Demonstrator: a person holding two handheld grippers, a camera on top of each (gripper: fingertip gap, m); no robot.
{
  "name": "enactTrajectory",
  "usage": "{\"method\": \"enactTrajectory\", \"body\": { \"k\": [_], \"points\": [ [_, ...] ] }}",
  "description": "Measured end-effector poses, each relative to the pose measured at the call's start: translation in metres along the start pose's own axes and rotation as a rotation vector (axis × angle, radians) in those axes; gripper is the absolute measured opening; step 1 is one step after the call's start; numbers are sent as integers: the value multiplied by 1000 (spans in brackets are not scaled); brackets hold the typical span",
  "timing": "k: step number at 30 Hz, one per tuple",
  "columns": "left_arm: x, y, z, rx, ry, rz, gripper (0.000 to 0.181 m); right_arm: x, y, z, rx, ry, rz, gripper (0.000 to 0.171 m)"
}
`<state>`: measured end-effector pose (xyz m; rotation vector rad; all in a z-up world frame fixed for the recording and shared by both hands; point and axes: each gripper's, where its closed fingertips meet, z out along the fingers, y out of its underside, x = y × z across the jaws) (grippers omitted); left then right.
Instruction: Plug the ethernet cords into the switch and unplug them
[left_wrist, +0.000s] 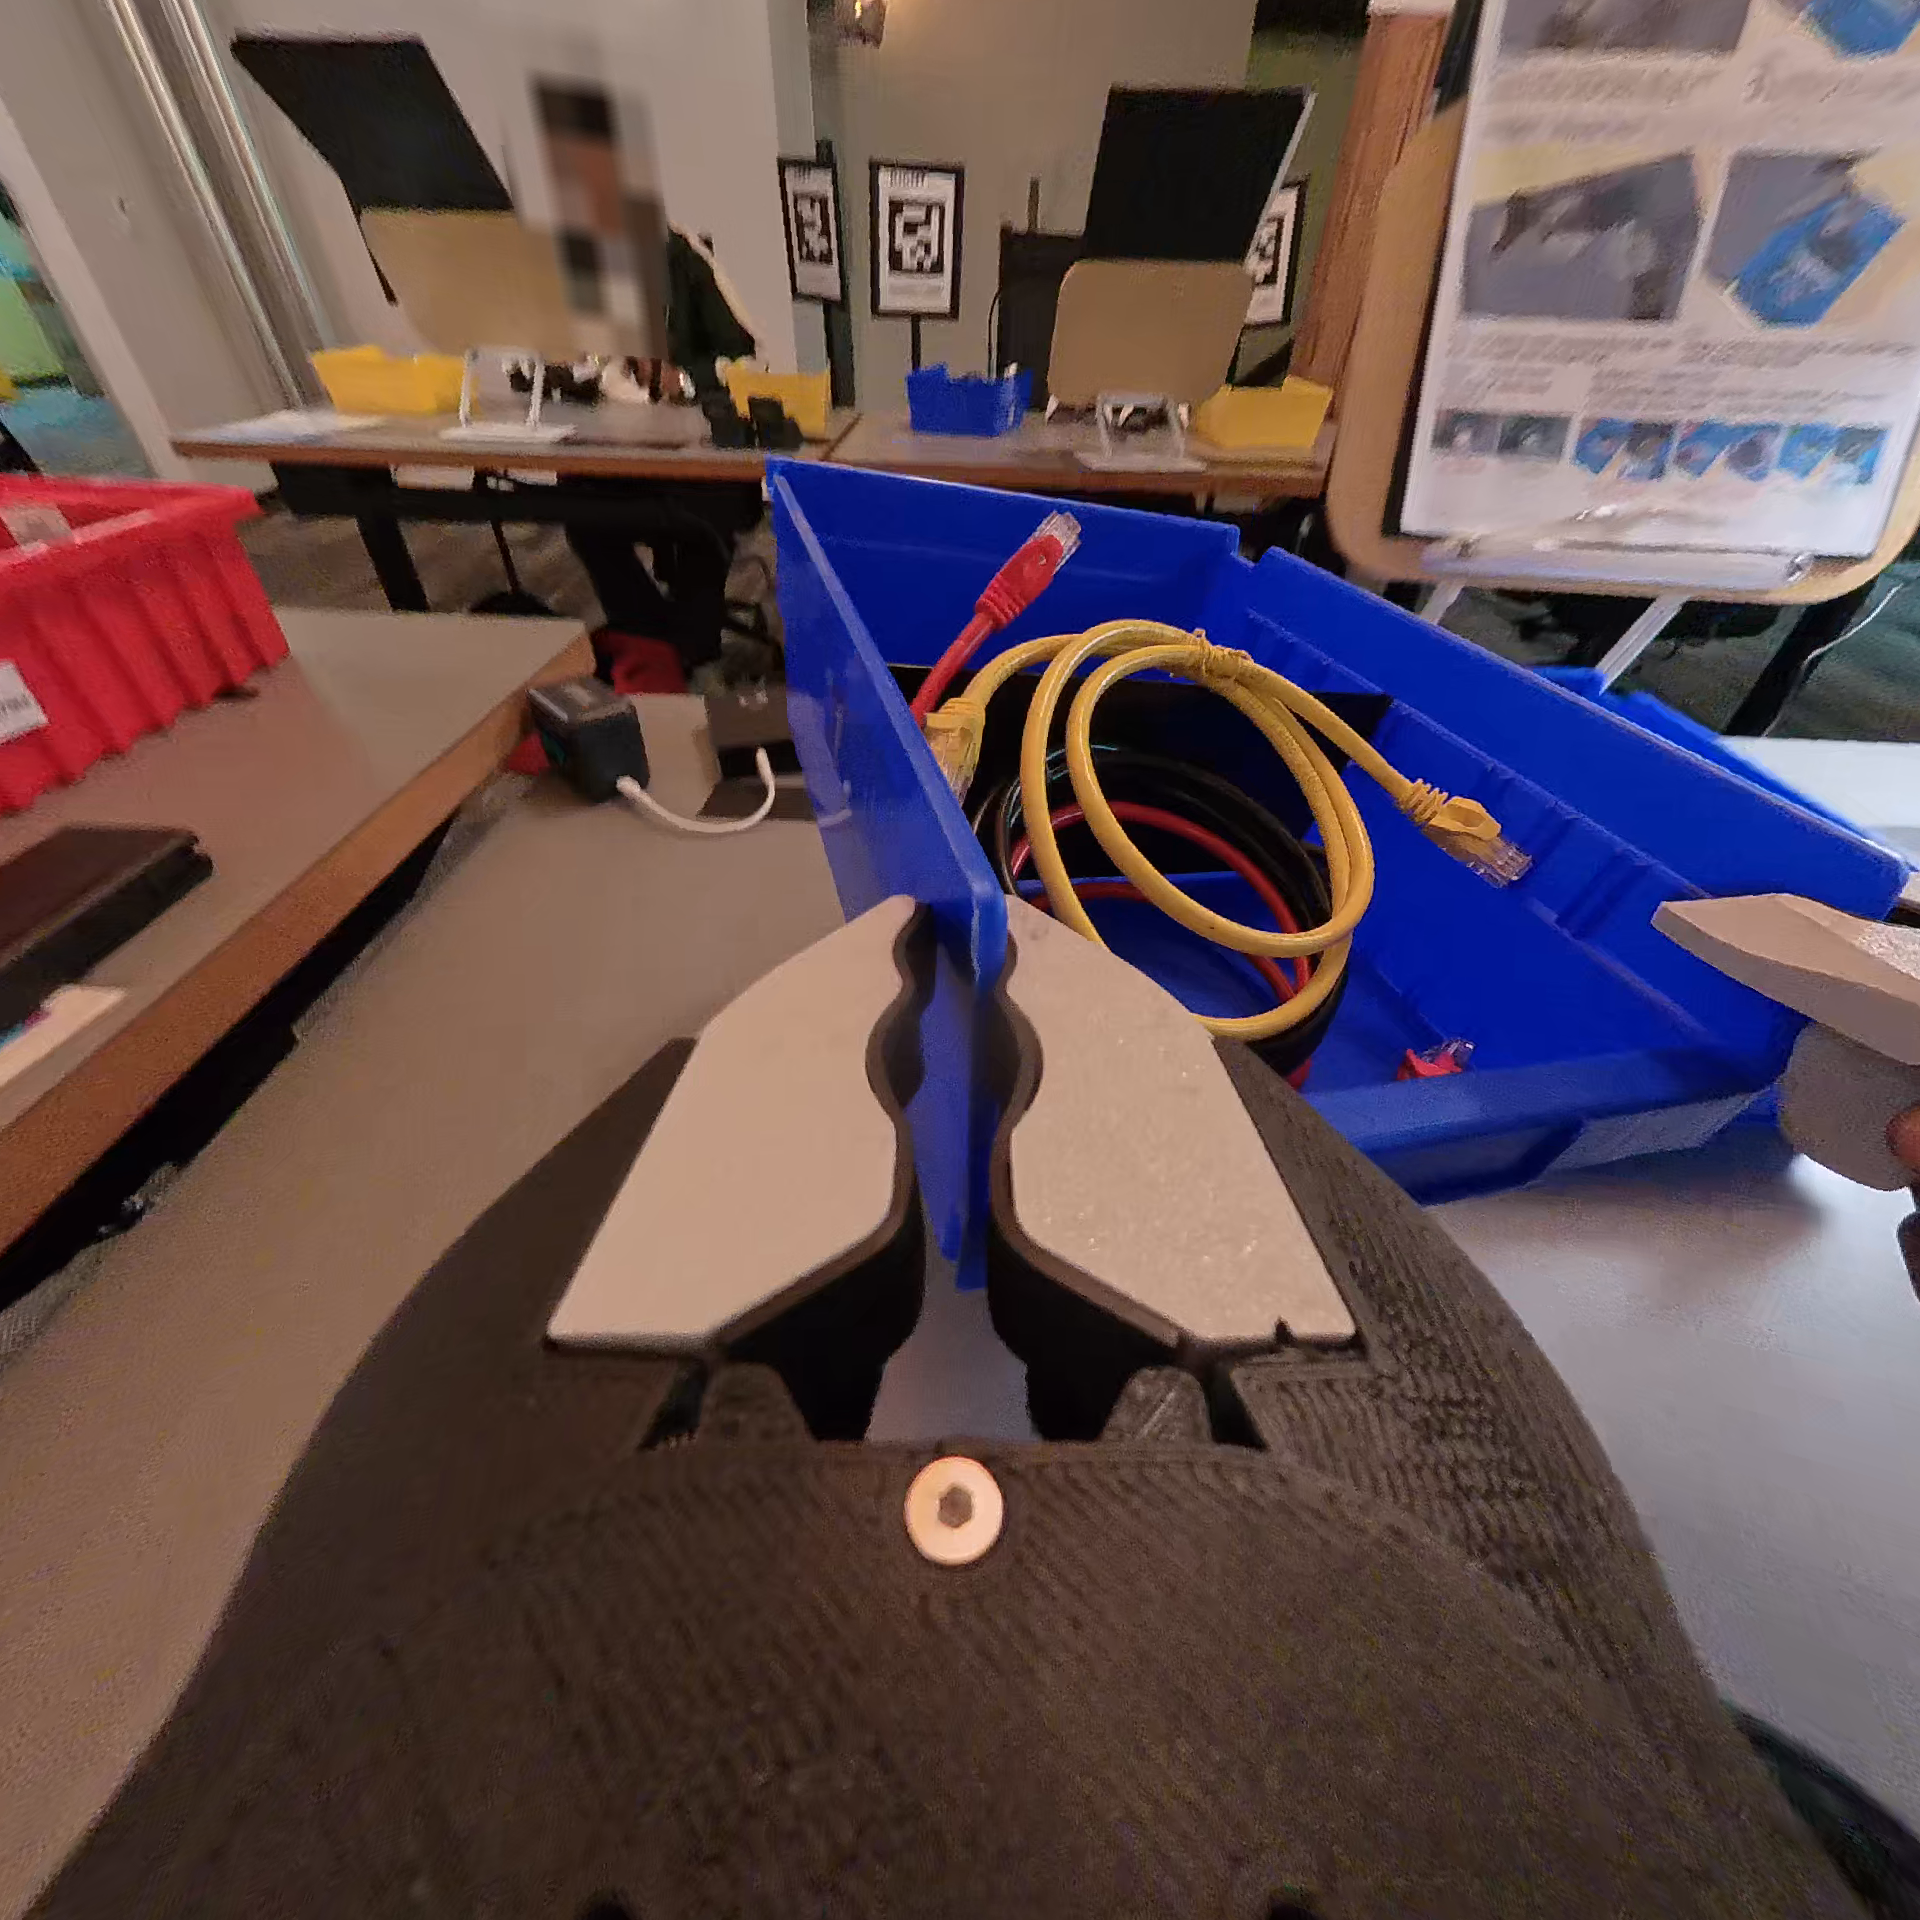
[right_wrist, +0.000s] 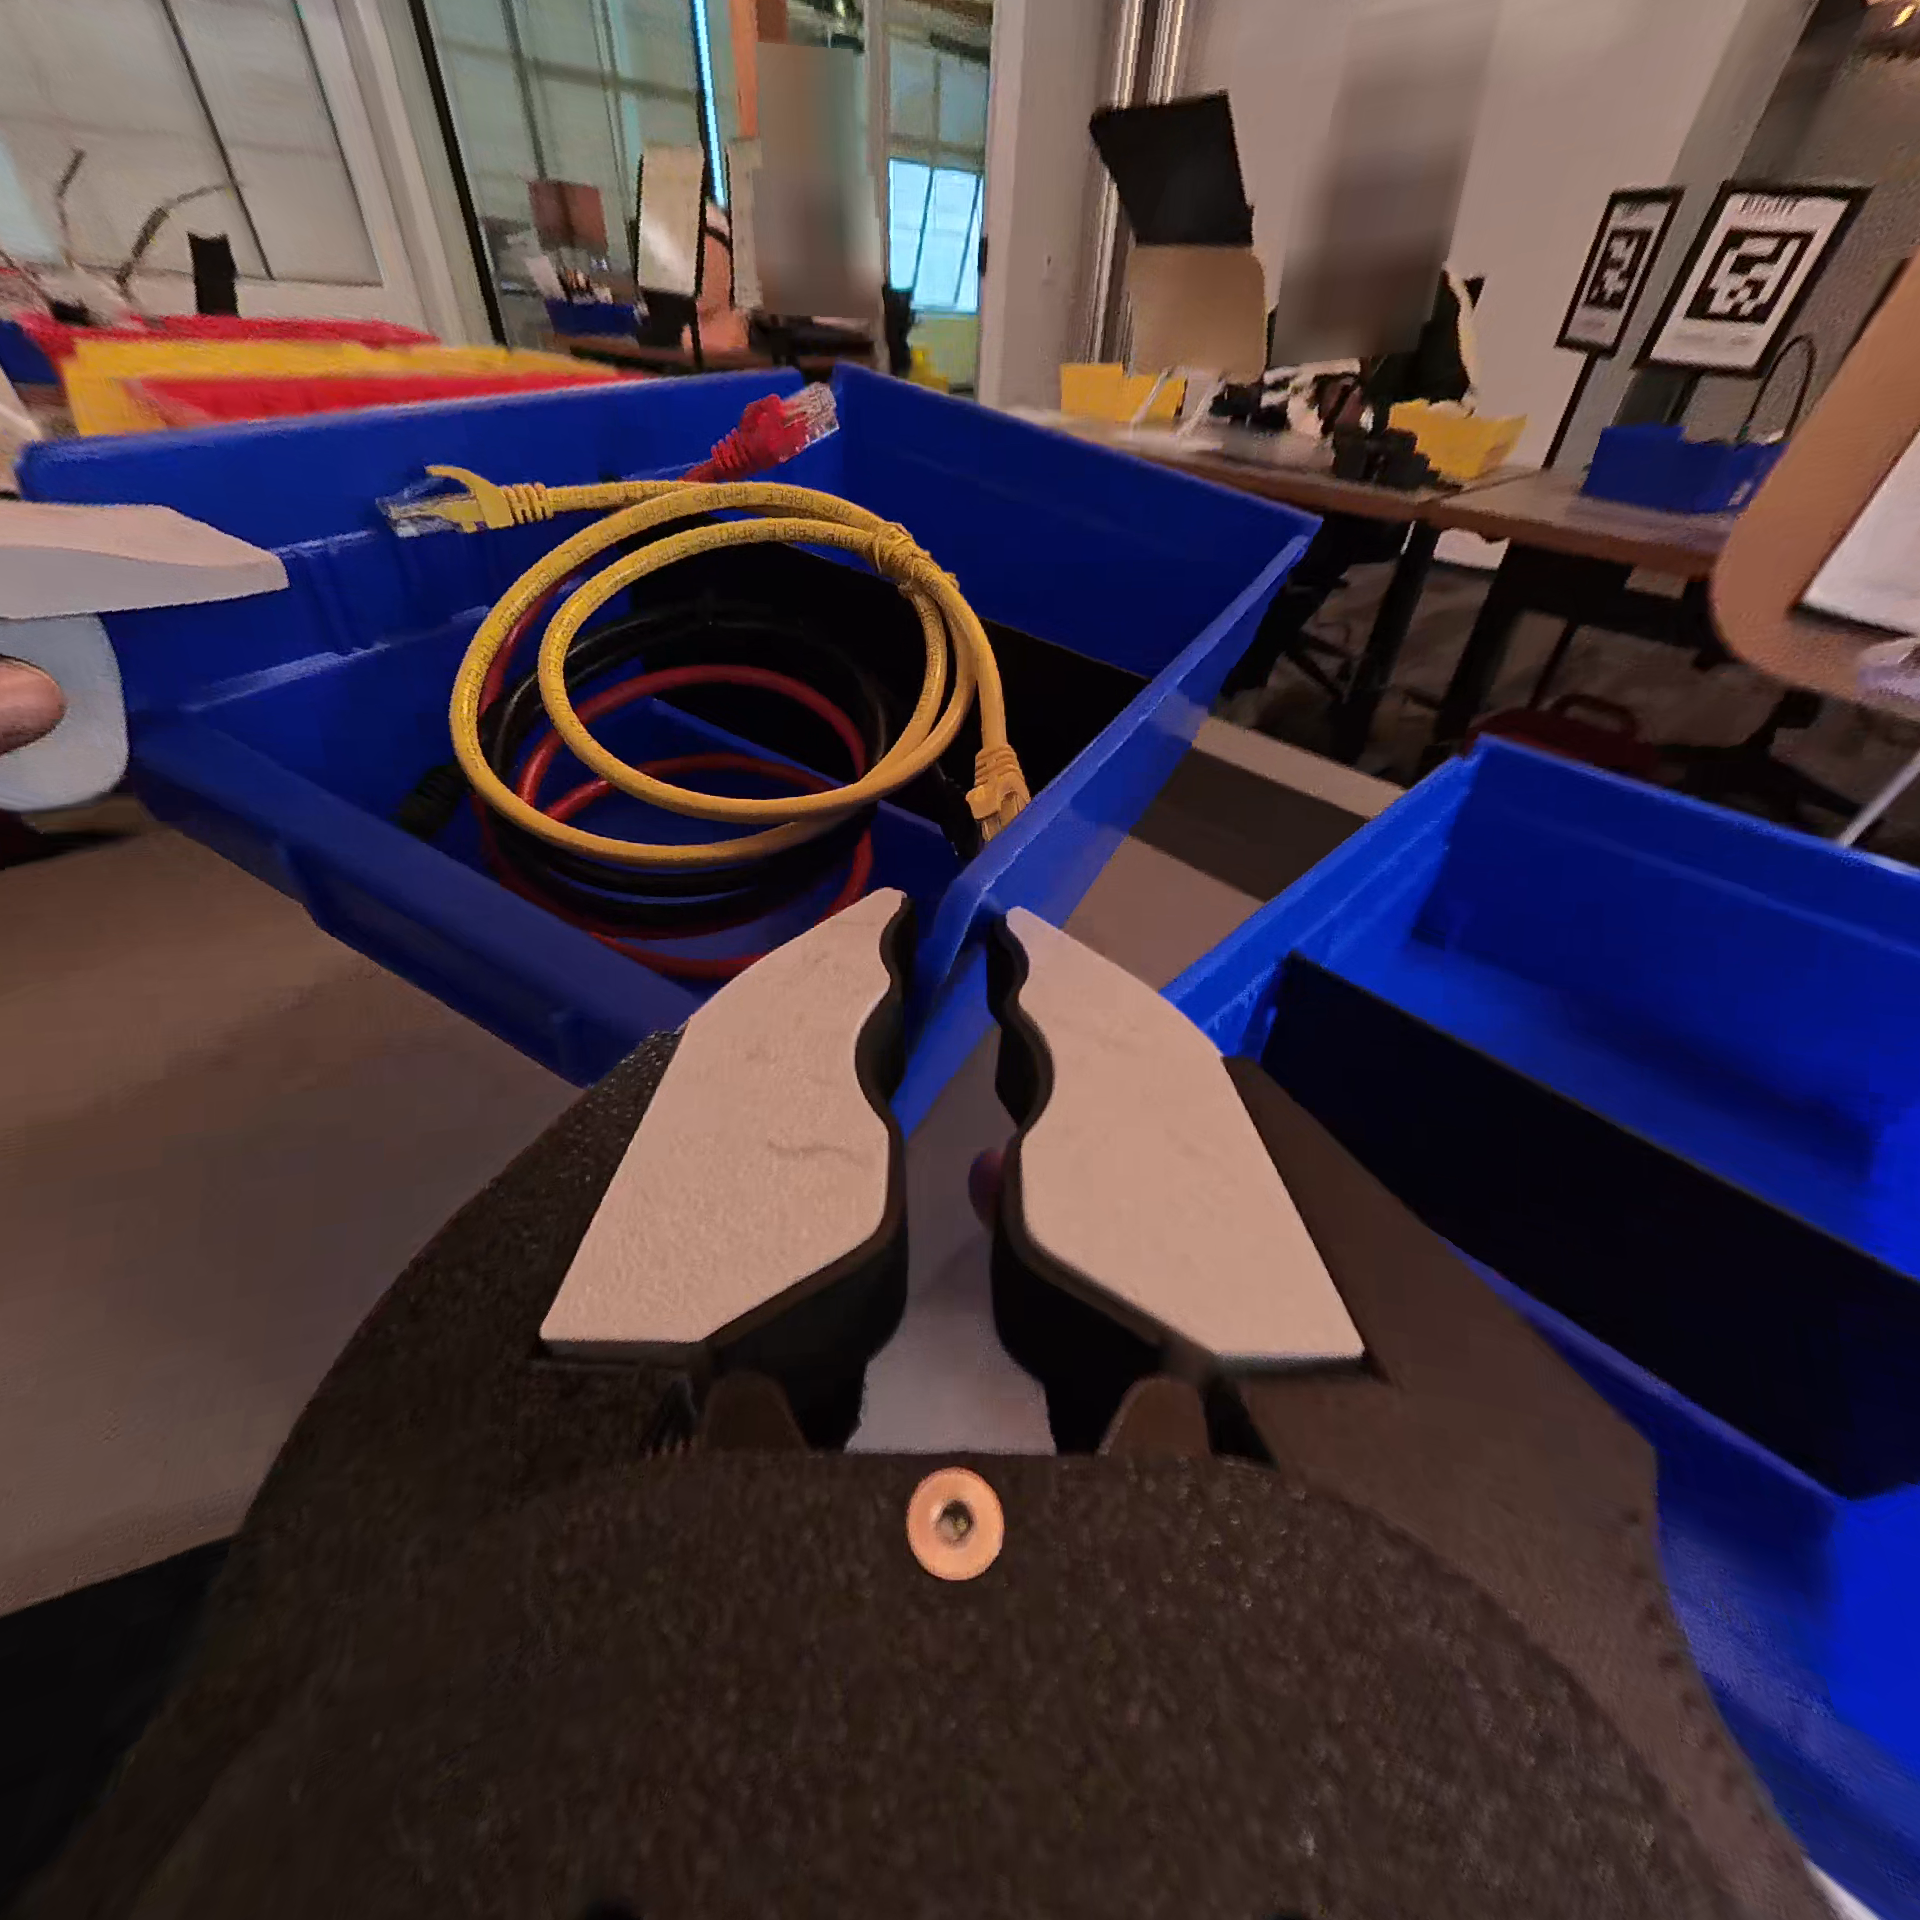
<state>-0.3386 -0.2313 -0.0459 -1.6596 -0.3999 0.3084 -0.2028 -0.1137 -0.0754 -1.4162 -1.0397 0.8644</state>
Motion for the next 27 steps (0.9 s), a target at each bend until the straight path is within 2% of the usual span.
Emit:
{"method": "enactTrajectory", "body": {
  "k": [7,10,13,15,18,20,23,27],
  "points": [
    [-1,64,36,-114,27,-25,8,13,64,17,-130,13,-29,14],
    [4,70,42,-102,63,-28,9,20,67,18,-169,-4,-92,14],
    [5,89,46,-227,124,25,12,23,64,13,-238,-120,-123,19],
    [11,100,45,-309,214,54,27,34,46,2,-207,-146,-145,21],
    [-2,79,36,-259,189,172,29,60,28,-19,-215,-176,-188,34],
    [-8,59,27,-247,169,283,34,79,34,-29,-300,-197,-234,45],
    [23,52,19,-328,339,368,38,97,67,-34,-502,-251,-343,56],
    [78,83,20,-504,550,535,48,100,122,-28,-718,-311,-472,64]
  ]
}}
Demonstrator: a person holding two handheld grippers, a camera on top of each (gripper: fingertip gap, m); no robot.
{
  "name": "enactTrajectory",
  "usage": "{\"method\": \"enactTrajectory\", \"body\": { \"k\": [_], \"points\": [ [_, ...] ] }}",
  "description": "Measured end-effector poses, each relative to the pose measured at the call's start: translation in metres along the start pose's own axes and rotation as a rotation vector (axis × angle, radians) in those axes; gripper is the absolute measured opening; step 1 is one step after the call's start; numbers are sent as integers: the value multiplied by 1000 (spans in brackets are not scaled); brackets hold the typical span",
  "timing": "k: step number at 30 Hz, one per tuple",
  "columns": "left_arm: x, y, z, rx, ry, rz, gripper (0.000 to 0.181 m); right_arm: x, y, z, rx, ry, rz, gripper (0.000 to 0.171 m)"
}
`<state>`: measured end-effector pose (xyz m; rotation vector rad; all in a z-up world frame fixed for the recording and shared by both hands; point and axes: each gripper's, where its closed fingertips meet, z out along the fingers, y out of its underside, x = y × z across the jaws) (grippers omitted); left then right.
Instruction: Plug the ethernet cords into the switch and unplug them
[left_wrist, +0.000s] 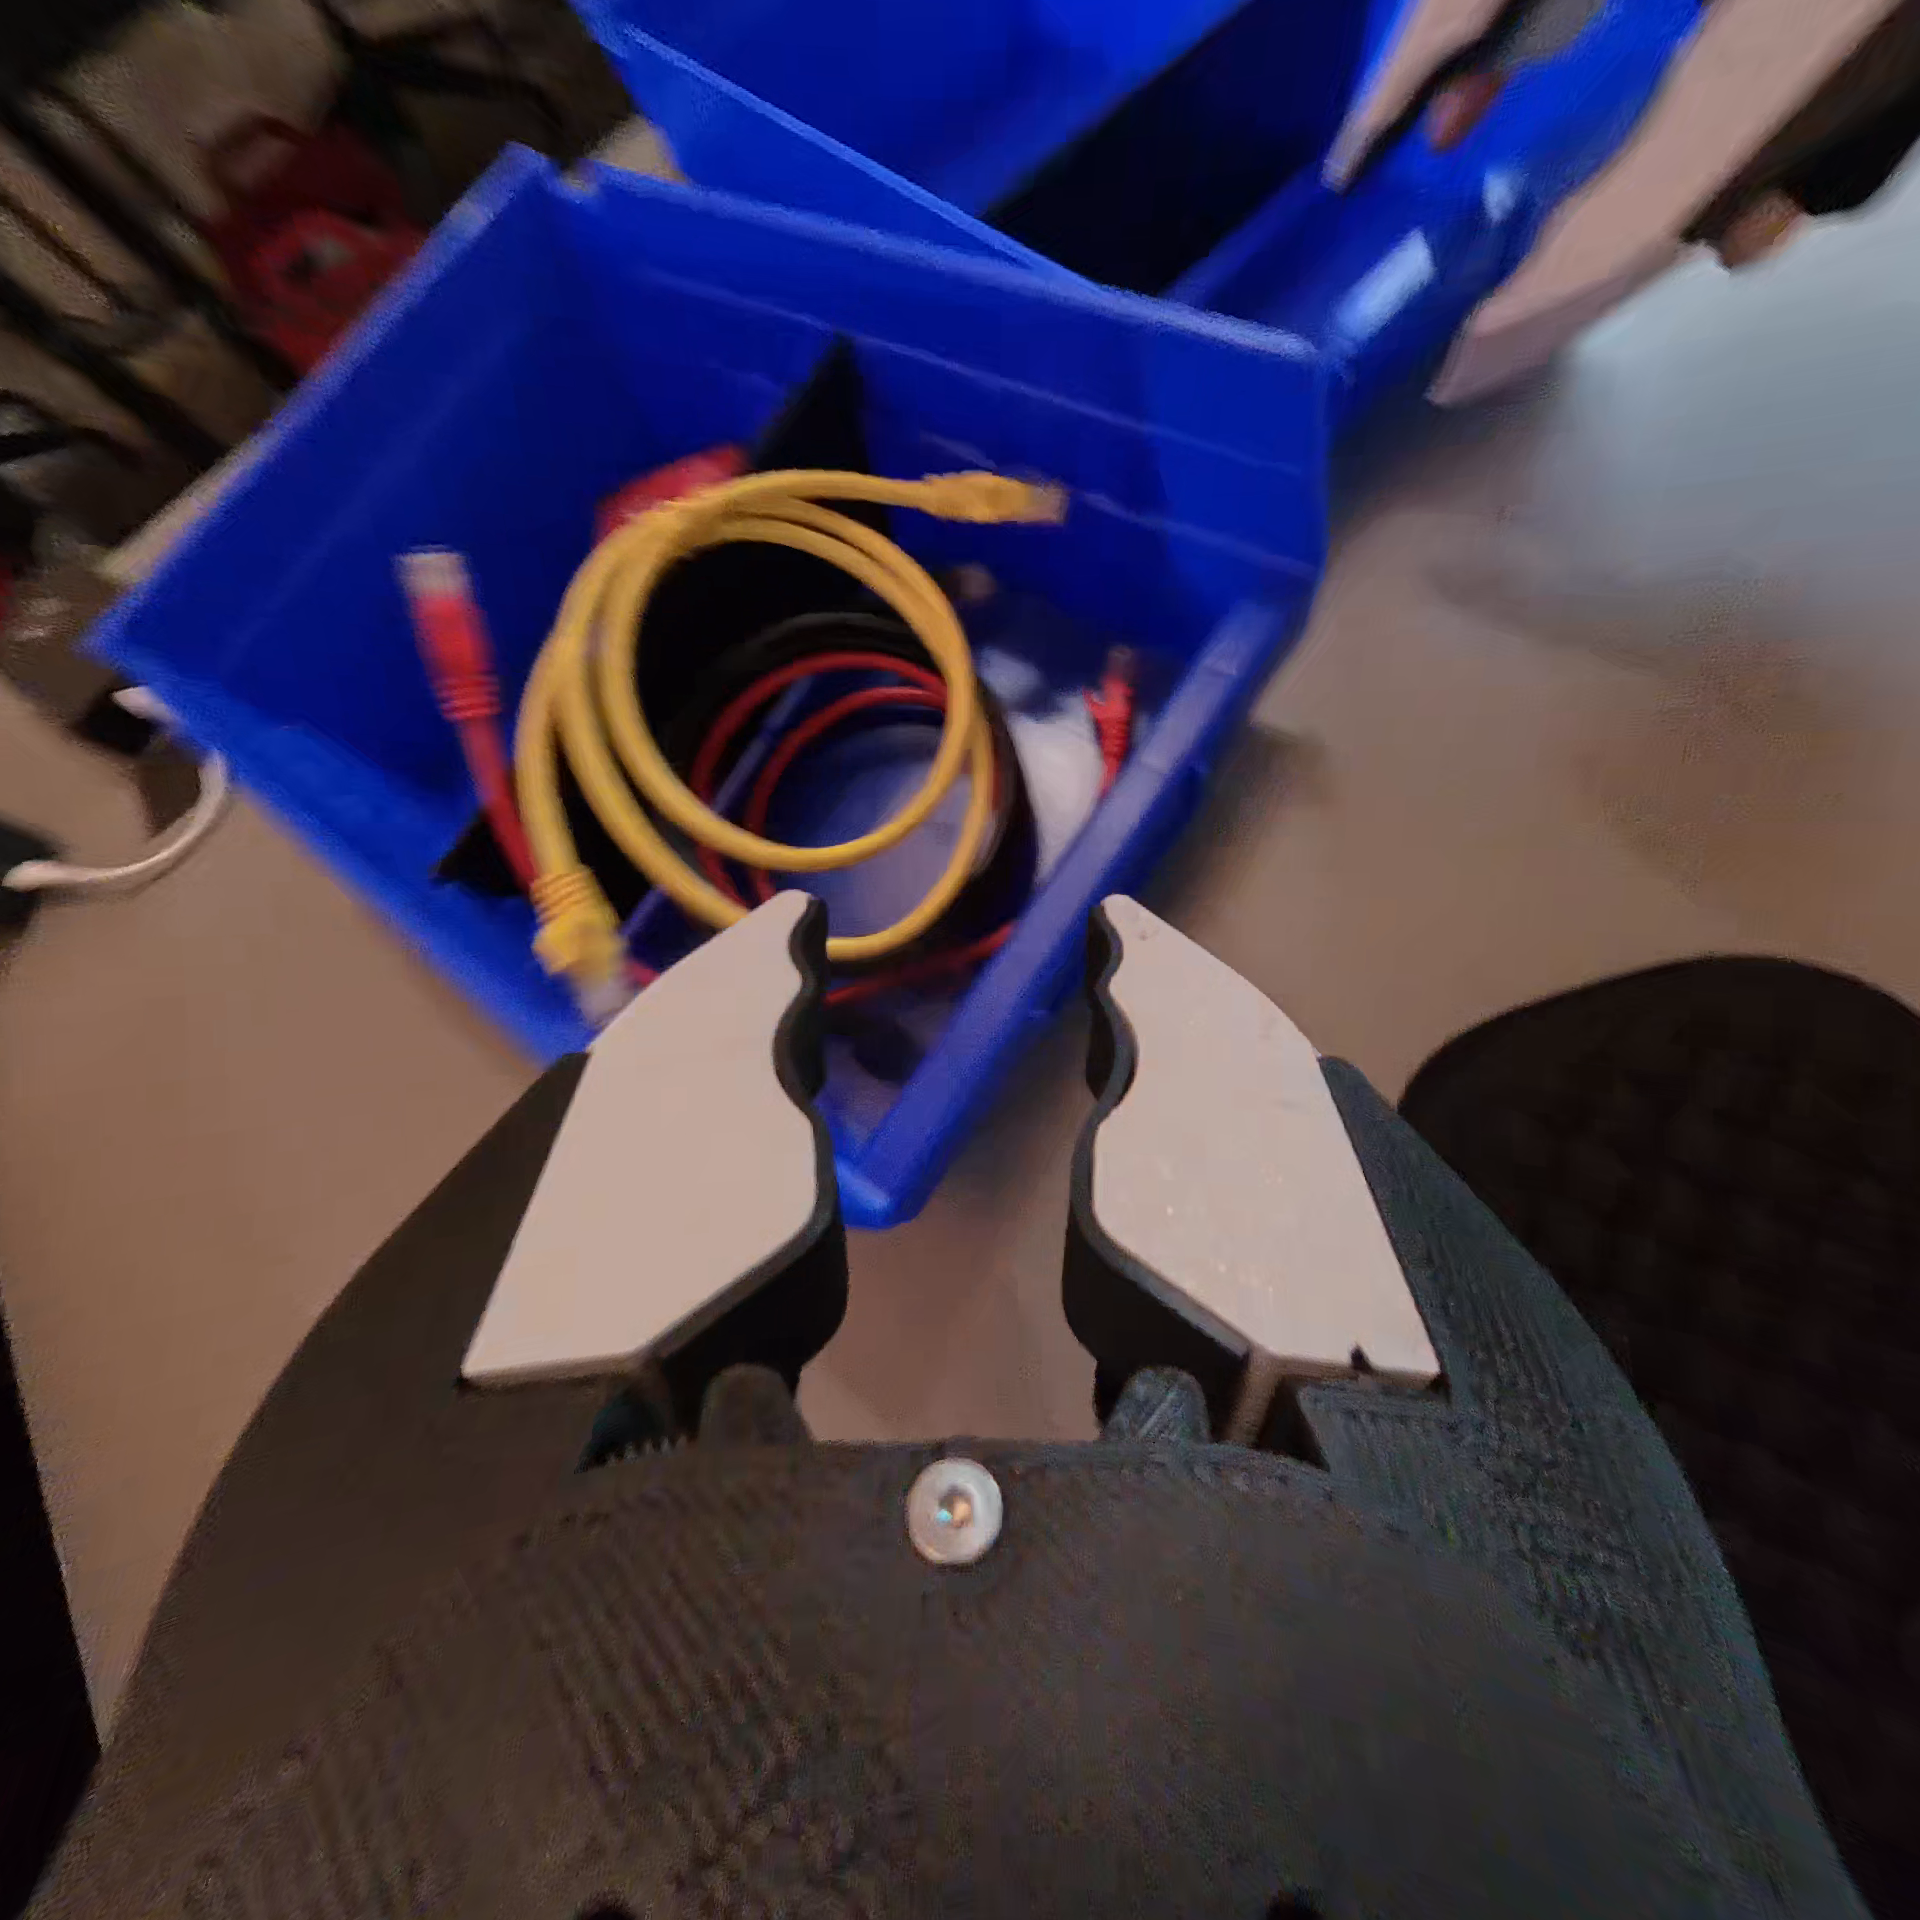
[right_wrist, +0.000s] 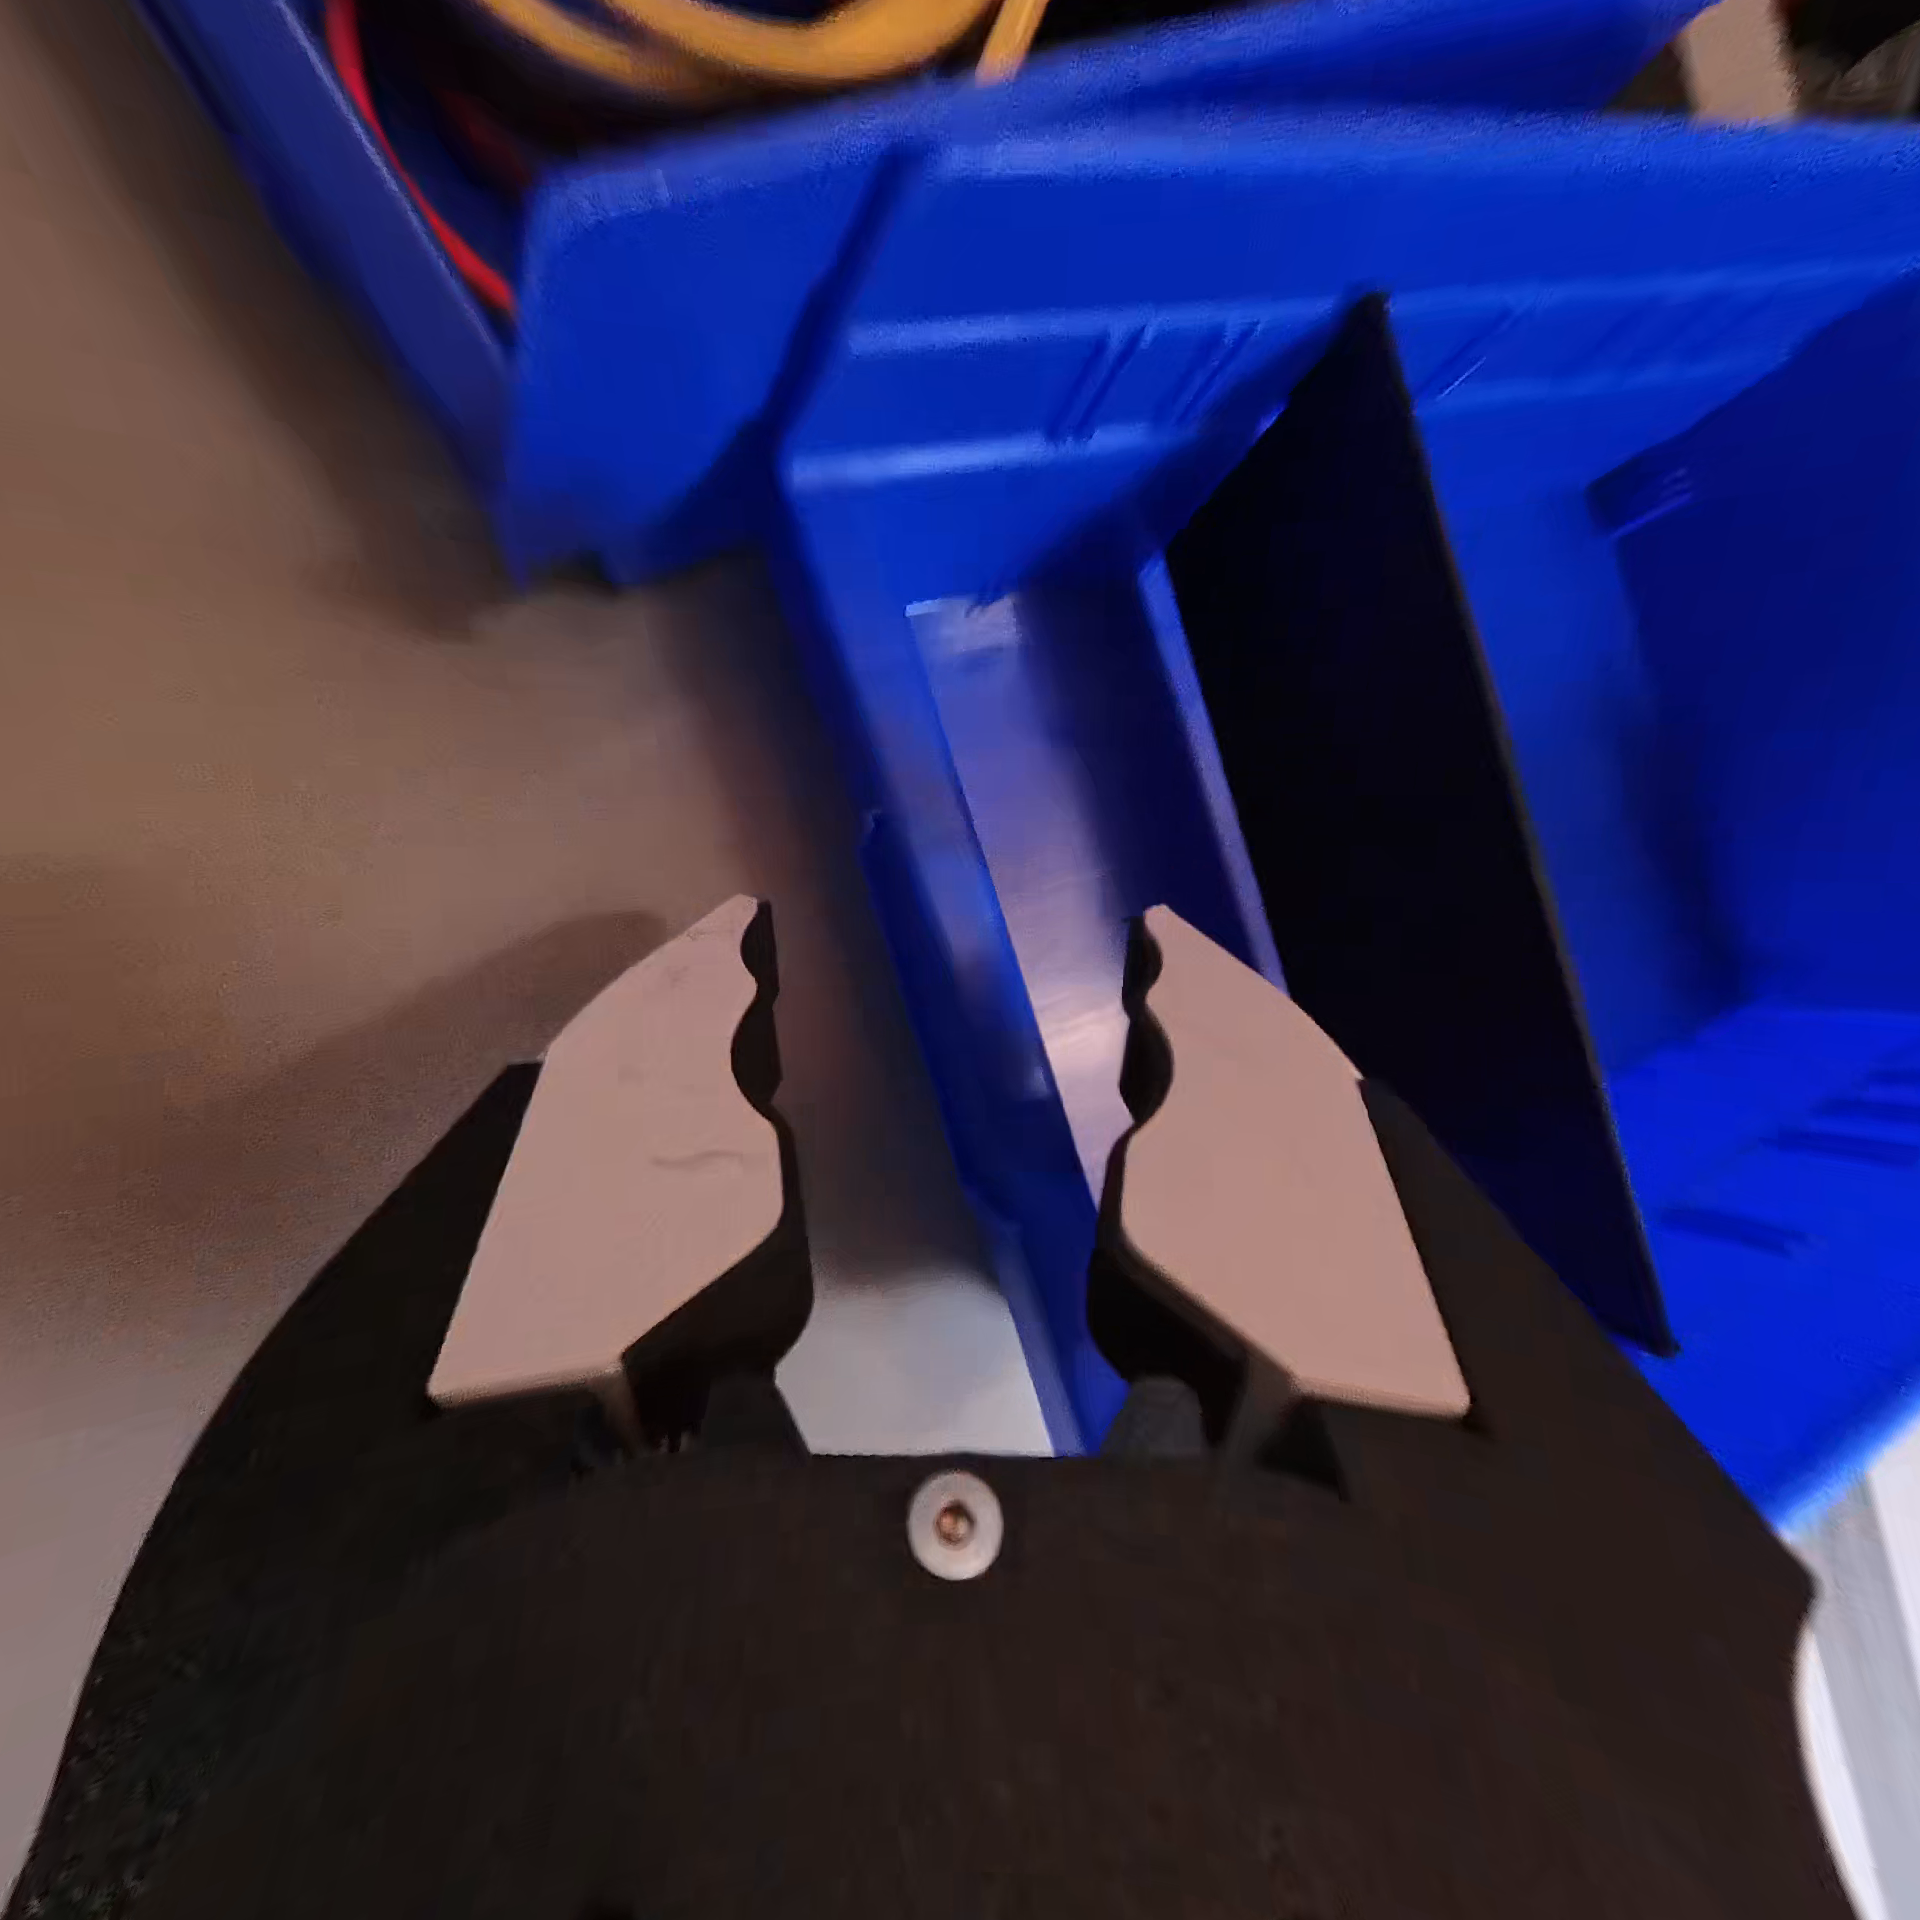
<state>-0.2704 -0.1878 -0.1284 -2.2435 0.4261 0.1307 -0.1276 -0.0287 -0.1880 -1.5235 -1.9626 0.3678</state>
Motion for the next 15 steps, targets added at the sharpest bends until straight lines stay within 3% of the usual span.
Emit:
{"method": "enactTrajectory", "body": {
  "k": [3,4,7,10,15],
  "points": [
    [25,14,39,-197,68,153,56,-1,15,25,-104,35,-90,52],
    [28,22,51,-276,75,201,58,4,17,26,-123,71,-126,39],
    [34,42,75,-426,112,296,57,-2,20,18,-132,48,-117,33],
    [31,44,86,-439,122,318,39,-7,35,0,-125,52,-97,27],
    [34,39,90,-405,109,357,36,1,90,-43,-162,109,-28,27]
  ]
}}
